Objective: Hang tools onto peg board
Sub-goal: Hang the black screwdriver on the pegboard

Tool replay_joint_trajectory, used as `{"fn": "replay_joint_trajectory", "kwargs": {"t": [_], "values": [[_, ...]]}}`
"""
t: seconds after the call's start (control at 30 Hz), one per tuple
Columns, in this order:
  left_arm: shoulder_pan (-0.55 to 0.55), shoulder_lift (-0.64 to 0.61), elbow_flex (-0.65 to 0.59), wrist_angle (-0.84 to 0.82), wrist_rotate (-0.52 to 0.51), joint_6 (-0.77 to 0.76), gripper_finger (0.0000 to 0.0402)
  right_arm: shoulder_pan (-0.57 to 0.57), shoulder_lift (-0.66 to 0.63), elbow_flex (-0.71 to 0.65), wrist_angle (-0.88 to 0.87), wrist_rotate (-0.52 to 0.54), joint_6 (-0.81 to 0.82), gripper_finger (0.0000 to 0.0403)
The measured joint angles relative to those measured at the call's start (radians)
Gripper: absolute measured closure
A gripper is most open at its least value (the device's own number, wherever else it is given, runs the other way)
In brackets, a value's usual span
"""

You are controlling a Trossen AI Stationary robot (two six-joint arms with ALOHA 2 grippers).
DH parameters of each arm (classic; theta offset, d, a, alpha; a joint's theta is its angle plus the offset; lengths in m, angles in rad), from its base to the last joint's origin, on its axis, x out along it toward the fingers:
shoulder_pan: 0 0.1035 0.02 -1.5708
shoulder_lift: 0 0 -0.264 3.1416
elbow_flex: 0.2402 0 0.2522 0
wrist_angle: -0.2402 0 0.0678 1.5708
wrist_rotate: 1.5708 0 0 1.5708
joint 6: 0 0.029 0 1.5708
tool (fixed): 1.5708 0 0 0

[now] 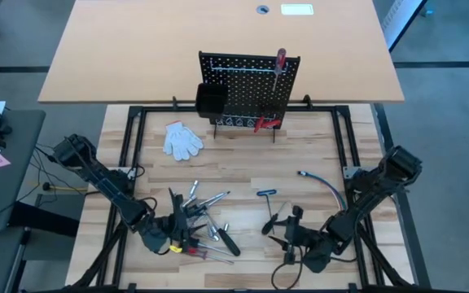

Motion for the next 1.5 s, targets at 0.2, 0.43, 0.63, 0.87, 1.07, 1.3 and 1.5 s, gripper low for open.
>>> {"fn": "replay_joint_trajectory", "kwargs": {"t": [0.2, 0.43, 0.63, 0.87, 1.07, 1.3, 1.5], "values": [[0.046, 0.0, 0.0, -0.002, 0.005, 0.065, 0.0251, -0.067, 0.003, 0.0, 0.003, -0.034, -0.014, 0.0195], [0.102, 0.0, 0.0, -0.001, 0.007, 0.196, 0.0251, -0.17, 0.003, 0.0, 0.001, -0.245, -0.018, 0.0194], [0.126, 0.0, 0.0, -0.017, 0.065, 0.112, 0.0251, -0.245, 0.003, 0.0, 0.074, -0.409, -0.152, 0.0188], [0.123, 0.0, -0.001, -0.003, 0.066, 0.095, 0.0251, -0.21, 0.003, 0.0, 0.386, -0.528, -0.416, 0.0193], [0.128, 0.0, -0.001, 0.039, 0.066, 0.093, 0.0251, -0.205, 0.002, 0.0, 0.702, -0.618, -0.614, 0.0193], [0.094, 0.0, -0.001, 0.037, 0.067, 0.07, 0.0251, -0.194, -0.027, 0.0, 0.606, -0.618, -0.664, 0.0193], [0.075, 0.0, -0.001, 0.037, 0.067, 0.062, 0.0251, -0.173, -0.086, 0.0, 0.368, -0.566, -0.491, 0.0179]]}}
